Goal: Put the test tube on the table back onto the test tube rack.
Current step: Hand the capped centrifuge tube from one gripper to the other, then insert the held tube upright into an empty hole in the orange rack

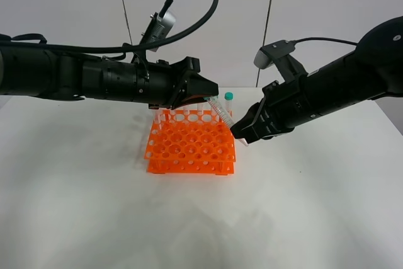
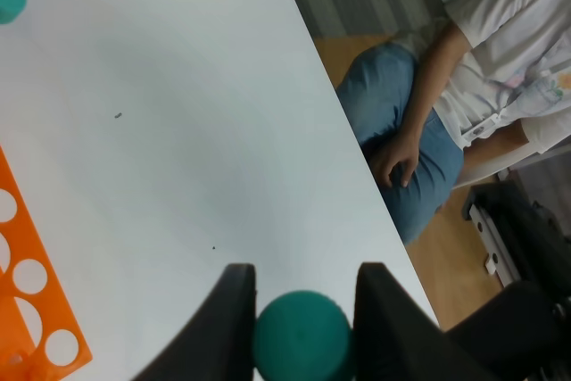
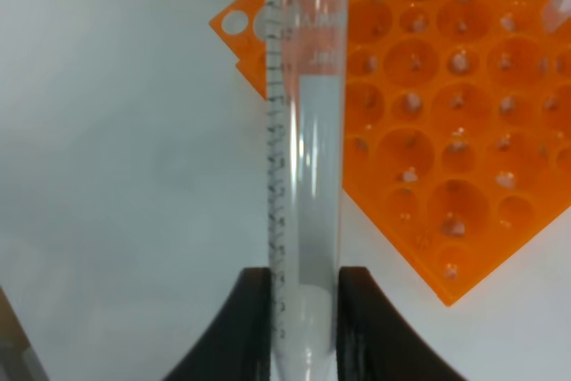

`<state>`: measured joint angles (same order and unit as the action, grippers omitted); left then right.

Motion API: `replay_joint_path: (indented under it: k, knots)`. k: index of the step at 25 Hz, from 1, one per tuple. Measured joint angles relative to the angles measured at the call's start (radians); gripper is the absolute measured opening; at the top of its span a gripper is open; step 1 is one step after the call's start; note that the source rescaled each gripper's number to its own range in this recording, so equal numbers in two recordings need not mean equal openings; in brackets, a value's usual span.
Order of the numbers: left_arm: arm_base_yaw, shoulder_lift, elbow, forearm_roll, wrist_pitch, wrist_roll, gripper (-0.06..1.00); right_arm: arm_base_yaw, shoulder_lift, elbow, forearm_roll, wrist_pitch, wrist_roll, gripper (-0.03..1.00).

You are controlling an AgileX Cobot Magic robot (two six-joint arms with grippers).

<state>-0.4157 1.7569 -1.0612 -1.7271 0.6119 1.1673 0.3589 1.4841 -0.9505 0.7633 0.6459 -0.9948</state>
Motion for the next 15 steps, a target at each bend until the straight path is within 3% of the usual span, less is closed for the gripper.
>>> replay_joint_path:
  k: [2,3,6,8,11,15]
  knots:
    - [0.000,0.000,0.000,0.000,0.000,-0.001,0.01,0.000,0.000,0.000,0.000,-0.001,0.003,0.08]
    - [0.000,0.000,0.000,0.000,0.001,-0.001,0.01,0.000,0.000,0.000,0.000,-0.004,0.005,0.22]
    - [0.000,0.000,0.000,0.000,0.003,-0.001,0.01,0.000,-0.004,0.000,0.000,-0.005,0.007,0.76]
    - [0.000,0.000,0.000,0.000,0.001,-0.001,0.01,0.000,-0.021,-0.009,-0.014,0.004,0.030,0.92]
    - [0.000,0.000,0.000,0.000,-0.003,-0.001,0.01,0.000,-0.063,-0.073,-0.102,0.057,0.168,0.99]
    - [0.000,0.000,0.000,0.000,-0.003,-0.001,0.01,0.000,-0.085,-0.202,-0.355,0.154,0.459,1.00]
